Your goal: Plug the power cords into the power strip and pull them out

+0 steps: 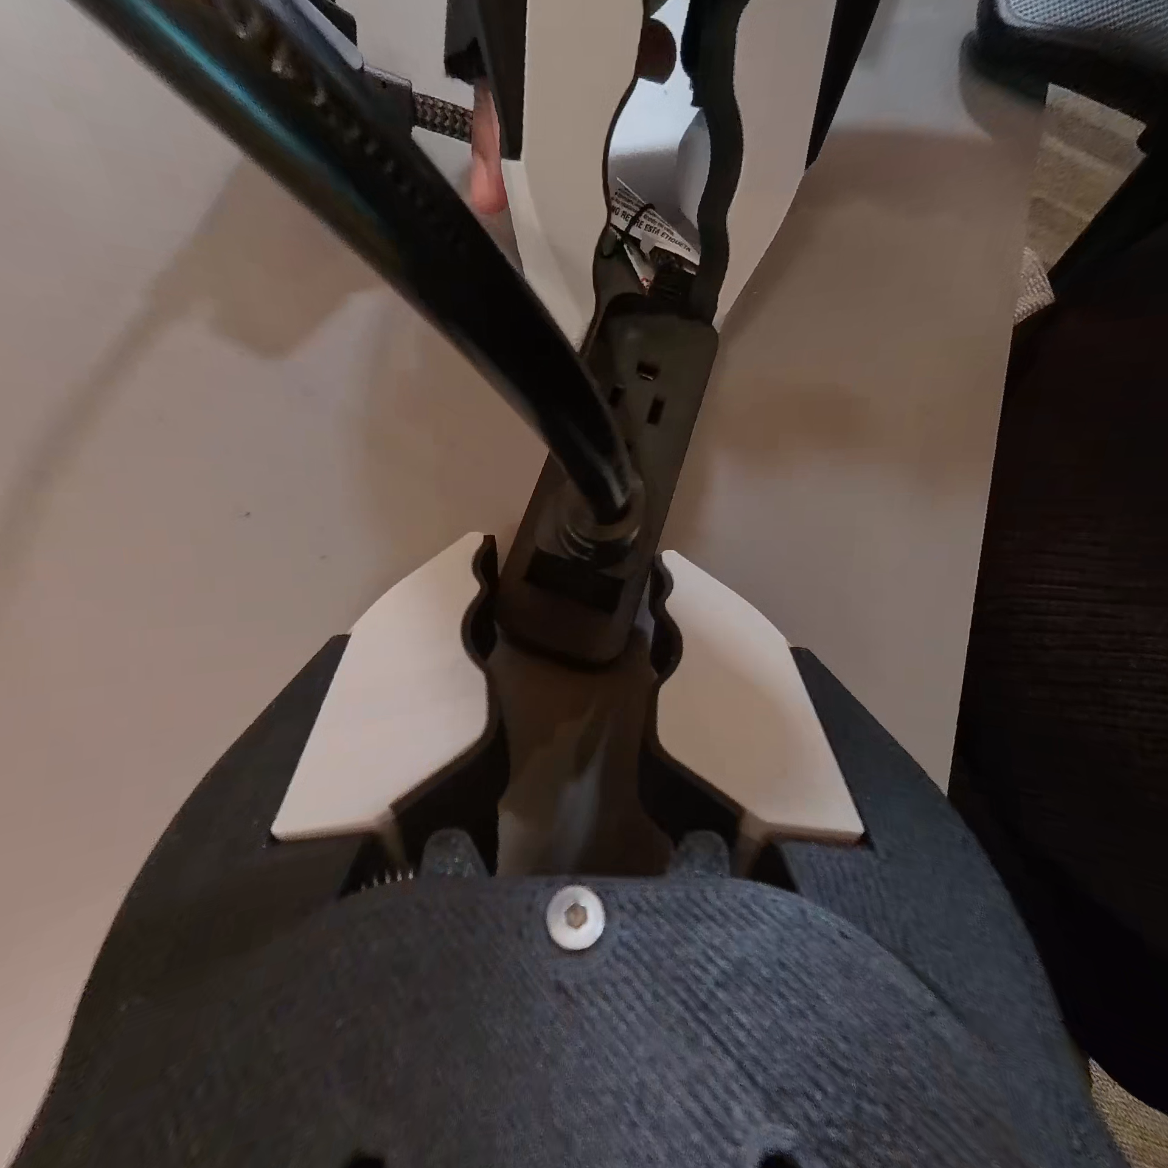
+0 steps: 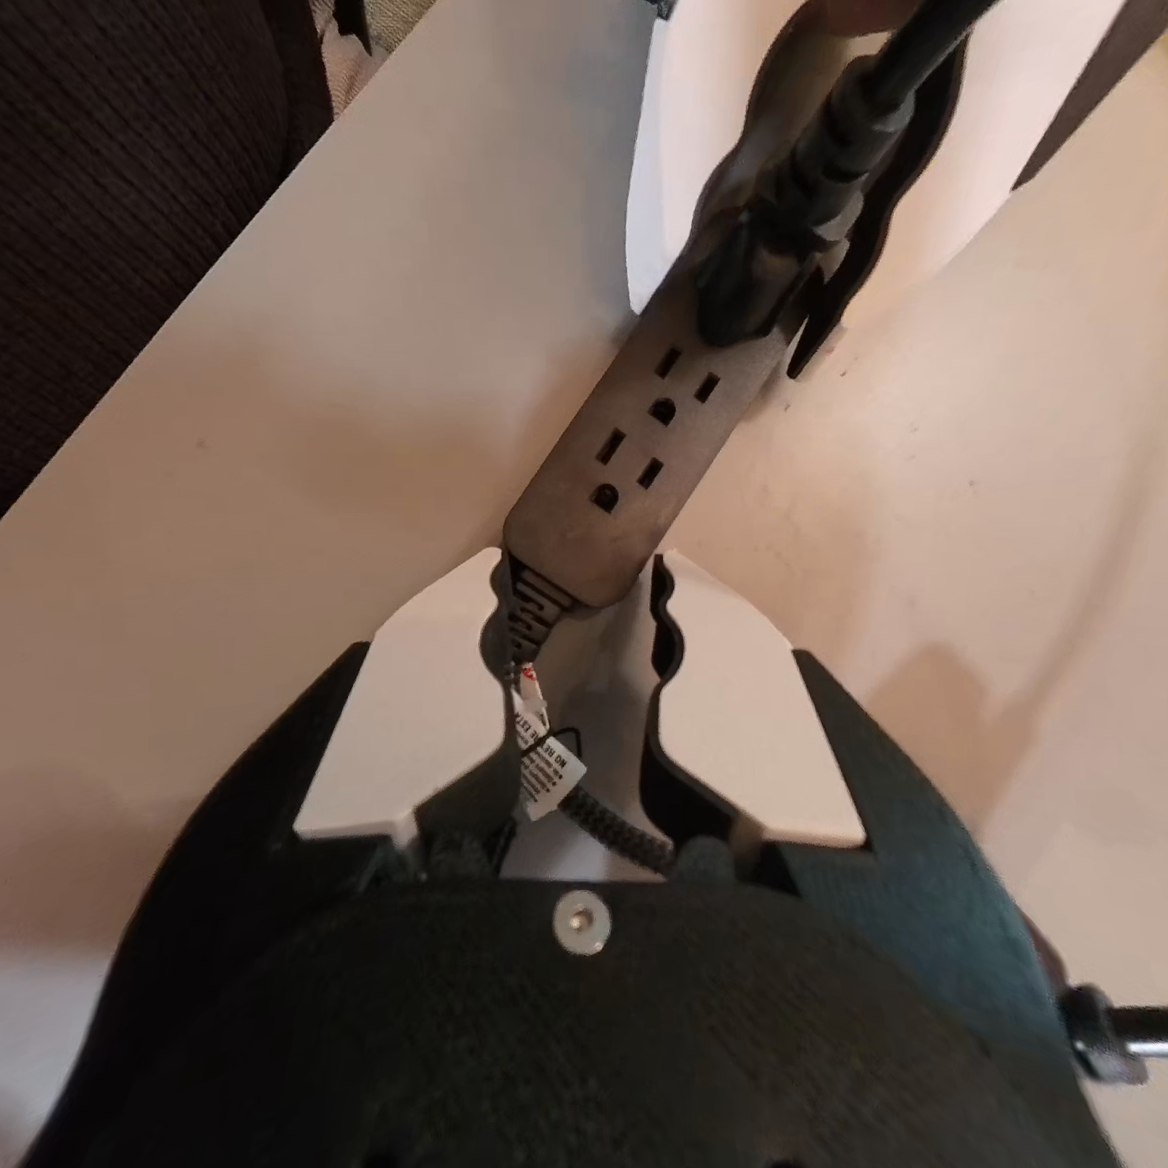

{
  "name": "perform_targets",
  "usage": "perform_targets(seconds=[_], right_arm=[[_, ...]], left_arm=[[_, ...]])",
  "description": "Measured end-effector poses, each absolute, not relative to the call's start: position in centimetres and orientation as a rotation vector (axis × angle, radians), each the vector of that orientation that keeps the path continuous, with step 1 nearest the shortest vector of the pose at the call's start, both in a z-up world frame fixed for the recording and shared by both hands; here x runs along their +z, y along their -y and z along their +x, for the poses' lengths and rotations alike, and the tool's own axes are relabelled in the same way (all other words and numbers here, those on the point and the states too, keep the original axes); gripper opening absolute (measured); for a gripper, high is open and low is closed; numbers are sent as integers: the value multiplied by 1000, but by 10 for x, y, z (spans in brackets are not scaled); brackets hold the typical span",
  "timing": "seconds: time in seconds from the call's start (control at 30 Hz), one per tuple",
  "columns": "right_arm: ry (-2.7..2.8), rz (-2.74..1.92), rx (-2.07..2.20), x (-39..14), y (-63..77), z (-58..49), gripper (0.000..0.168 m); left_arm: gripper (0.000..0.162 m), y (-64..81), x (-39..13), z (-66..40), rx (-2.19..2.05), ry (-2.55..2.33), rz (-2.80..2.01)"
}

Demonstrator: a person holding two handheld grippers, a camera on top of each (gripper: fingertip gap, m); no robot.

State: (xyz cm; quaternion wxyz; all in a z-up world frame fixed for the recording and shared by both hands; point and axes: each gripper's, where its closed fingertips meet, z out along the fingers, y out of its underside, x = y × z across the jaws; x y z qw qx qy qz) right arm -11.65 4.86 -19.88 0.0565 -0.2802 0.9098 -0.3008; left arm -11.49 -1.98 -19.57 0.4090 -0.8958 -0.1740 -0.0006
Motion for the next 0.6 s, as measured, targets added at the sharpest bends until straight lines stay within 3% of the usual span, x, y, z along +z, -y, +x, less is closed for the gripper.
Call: perform_targets(seconds=[0.17, 0.37, 0.6], right_arm=[[-2798, -672, -1045, -165, -50, -130, 51], [-2585, -493, -1642, -34, 14, -174, 32], [-2735, -1056, -1378, -14, 173, -197, 39]], left_arm=[[47, 20, -196, -115, 5, 437, -2259], [47, 19, -196, -115, 21, 431, -2263], [48, 19, -199, -115, 131, 389, -2303]])
